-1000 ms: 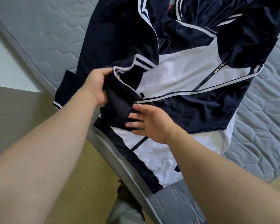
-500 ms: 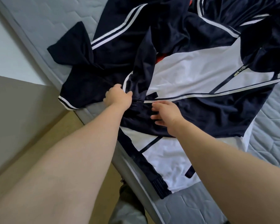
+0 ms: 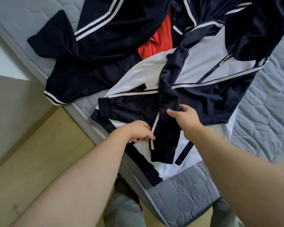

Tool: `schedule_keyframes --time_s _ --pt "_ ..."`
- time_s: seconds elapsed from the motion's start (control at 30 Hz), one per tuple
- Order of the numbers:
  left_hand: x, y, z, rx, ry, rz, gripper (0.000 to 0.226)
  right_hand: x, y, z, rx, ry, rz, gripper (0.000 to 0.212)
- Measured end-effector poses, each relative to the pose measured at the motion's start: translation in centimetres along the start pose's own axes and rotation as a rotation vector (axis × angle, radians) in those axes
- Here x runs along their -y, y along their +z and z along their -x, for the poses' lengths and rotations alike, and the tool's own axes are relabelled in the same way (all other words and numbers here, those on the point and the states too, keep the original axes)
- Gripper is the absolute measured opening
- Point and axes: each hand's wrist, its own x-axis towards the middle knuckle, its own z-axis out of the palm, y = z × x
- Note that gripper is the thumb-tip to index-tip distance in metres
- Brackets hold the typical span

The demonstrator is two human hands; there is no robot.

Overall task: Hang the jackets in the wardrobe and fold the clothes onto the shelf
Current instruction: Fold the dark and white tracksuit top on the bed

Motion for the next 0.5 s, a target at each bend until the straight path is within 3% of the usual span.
schedule_keyframes --time_s 0.07,0.13,0.2,0.27,0.33,0.43,0.5 --pt "-1.0 0.6 -0.9 -0.257 0.083 0.086 0.011 -1.4 -0.9 0.4 -0.039 -0.114 0.209 0.022" --pt "-2.9 1.0 -1.3 -0.434 0.186 0.339 0.023 -2.2 -1.2 1.5 -0.106 -0.238 0.377 0.024" --pt "-5.4 1.2 -1.2 -0.467 0.288 0.548 0.035 -2.6 -0.9 3.0 -0.106 -0.358 0.435 0.026" --pt "-7.7 1.3 -1.1 -0.440 0.378 0.566 0.046 -2.9 -0.6 4.2 -0.071 -0.433 0.426 0.031" --pt "-9.4 1.7 -1.0 -0.447 0.416 0.475 0.047 -3.0 -0.5 5.1 -0.048 -0.408 0.341 0.032" --pt "-11.2 2.0 -1.7 -0.504 0.445 0.354 0.027 -3.2 -0.9 5.6 -0.053 -0.315 0.203 0.021" --pt "-12.6 1.9 -1.7 -0.463 0.417 0.426 0.045 -3.1 -1.4 5.8 -0.057 -0.212 0.021 0.016"
